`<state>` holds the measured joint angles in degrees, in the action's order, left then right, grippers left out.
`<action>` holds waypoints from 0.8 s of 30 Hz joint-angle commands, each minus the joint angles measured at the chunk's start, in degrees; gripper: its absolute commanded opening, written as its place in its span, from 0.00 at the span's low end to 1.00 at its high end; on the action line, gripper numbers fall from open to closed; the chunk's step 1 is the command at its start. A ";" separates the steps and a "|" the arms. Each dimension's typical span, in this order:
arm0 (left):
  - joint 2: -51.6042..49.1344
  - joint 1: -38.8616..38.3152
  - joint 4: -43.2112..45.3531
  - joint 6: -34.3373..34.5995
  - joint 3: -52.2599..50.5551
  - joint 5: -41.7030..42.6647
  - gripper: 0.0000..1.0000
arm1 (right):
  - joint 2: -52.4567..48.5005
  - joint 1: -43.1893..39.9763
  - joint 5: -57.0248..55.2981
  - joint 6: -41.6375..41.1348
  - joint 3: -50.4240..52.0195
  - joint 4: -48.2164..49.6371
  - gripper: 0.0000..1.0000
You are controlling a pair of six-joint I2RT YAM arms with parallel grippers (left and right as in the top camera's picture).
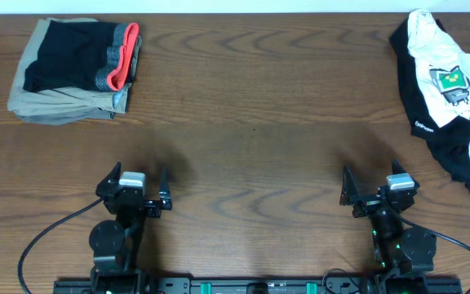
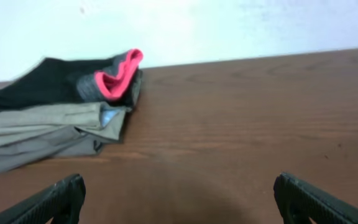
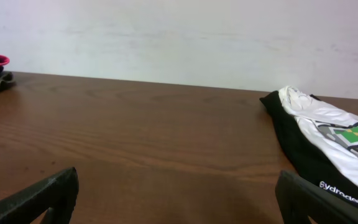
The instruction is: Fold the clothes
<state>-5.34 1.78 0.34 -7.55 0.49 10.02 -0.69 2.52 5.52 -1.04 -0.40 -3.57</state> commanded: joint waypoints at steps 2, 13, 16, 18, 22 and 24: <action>3.17 0.57 -3.74 -0.35 -0.26 -0.66 0.98 | 0.37 0.55 -0.15 -0.42 0.09 -0.26 0.99; 5.29 0.94 -3.50 -0.35 -0.26 -0.63 0.98 | 0.37 0.55 -0.15 -0.42 0.09 -0.26 0.99; 5.29 0.94 -3.50 -0.35 -0.26 -0.63 0.98 | 0.37 0.55 -0.15 -0.42 0.09 -0.26 0.99; 5.27 0.94 -3.50 -0.35 -0.26 -0.63 0.98 | 0.37 0.55 -0.15 -0.42 0.09 -0.26 0.99; 5.09 0.94 -3.50 -0.35 -0.26 -0.63 0.98 | 0.37 0.55 -0.15 -0.42 0.09 -0.26 0.99; 5.09 0.94 -3.50 -0.35 -0.26 -0.63 0.98 | 0.37 0.55 -0.15 -0.42 0.09 -0.26 0.99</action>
<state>-0.64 2.26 -0.64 -7.55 0.84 8.75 -0.69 2.52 5.52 -1.04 -0.40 -3.60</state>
